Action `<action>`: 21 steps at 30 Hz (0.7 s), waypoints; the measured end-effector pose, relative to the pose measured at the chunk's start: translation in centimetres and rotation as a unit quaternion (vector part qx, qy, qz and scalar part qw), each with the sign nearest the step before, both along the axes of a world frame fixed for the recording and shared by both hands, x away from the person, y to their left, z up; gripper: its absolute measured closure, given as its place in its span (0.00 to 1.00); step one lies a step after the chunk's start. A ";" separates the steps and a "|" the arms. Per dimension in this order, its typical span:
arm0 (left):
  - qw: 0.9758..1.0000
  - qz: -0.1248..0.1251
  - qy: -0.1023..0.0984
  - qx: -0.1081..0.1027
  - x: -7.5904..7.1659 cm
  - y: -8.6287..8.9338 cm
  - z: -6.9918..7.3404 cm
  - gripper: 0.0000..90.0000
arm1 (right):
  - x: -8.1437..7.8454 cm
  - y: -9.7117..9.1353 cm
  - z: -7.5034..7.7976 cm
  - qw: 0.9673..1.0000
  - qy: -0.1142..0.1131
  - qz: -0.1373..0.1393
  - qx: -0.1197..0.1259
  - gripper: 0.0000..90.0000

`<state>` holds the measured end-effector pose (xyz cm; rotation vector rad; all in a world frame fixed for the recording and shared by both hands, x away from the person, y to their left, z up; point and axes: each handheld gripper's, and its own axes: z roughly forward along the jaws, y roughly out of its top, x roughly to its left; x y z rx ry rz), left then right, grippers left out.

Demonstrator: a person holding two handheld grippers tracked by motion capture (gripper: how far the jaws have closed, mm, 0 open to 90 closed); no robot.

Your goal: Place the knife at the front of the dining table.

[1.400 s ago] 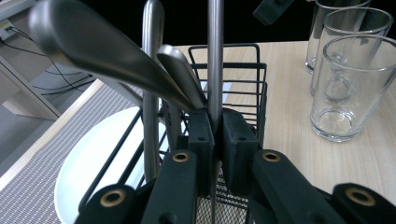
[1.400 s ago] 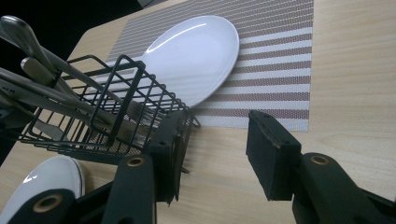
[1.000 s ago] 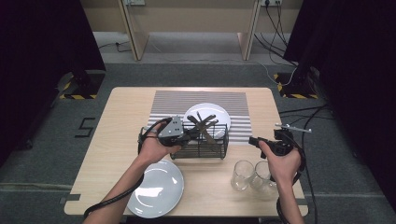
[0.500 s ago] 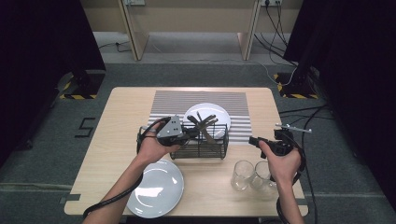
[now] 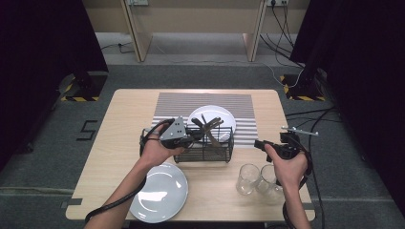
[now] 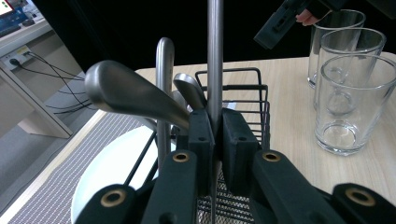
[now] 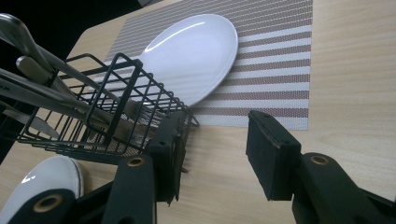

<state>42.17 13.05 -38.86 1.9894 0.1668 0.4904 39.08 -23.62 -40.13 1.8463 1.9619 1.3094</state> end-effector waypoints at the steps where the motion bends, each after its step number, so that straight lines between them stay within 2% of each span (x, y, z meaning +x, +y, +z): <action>1: 1.000 -0.001 0.001 0.000 0.0 0.0 0.0 0.92 | 0.0 0.0 0.0 1.000 0.000 0.001 0.002 0.63; 13: 1.000 0.000 -0.004 -0.003 -0.2 0.3 0.5 0.92 | 0.0 0.1 -0.1 1.000 0.002 0.001 0.000 0.63; 21: 1.000 0.000 -0.009 -0.011 -0.3 0.4 1.0 0.92 | 0.1 0.1 -0.1 1.000 0.002 0.001 0.000 0.63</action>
